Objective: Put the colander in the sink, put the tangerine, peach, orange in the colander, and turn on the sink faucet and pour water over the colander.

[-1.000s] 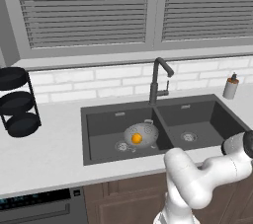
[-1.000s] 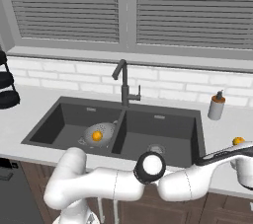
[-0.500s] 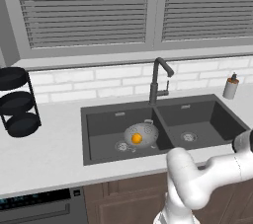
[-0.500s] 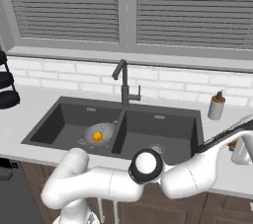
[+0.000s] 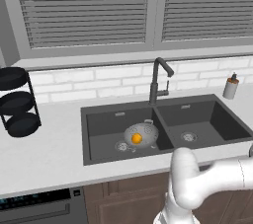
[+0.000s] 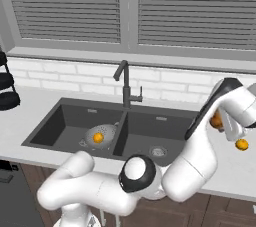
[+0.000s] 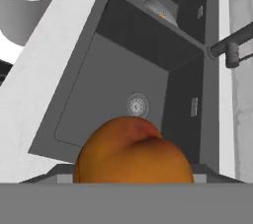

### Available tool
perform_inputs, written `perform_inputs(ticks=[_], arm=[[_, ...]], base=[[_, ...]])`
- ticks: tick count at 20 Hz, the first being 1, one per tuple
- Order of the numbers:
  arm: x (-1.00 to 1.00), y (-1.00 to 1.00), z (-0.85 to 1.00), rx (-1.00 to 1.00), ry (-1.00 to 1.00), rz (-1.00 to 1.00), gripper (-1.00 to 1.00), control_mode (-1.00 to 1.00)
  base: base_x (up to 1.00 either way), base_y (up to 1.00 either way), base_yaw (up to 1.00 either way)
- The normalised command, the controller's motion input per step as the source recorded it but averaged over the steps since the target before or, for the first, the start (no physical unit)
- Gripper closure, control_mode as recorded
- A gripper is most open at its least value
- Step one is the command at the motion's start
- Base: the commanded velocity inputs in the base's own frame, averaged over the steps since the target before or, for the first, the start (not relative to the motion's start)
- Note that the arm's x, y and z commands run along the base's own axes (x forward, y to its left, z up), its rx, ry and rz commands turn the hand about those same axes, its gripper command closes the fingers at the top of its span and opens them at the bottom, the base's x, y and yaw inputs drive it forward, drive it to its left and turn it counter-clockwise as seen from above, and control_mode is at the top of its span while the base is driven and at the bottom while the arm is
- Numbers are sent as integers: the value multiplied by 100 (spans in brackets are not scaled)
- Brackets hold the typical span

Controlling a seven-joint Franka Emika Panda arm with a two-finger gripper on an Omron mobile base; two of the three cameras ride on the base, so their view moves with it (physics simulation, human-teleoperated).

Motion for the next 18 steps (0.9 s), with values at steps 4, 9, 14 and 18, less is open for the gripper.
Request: perform_inputs(ticks=[4, 9, 14, 18], arm=[[0, 100, 39, -42, -6, 14, 100, -100], [0, 100, 65, -41, 4, 18, 100, -100], [-4, 100, 50, -37, 1, 23, 100, -100], [-28, 100, 2, -28, -6, 35, 100, -100]], base=[[0, 0, 0], [0, 0, 0], [0, 0, 0], [0, 0, 0]])
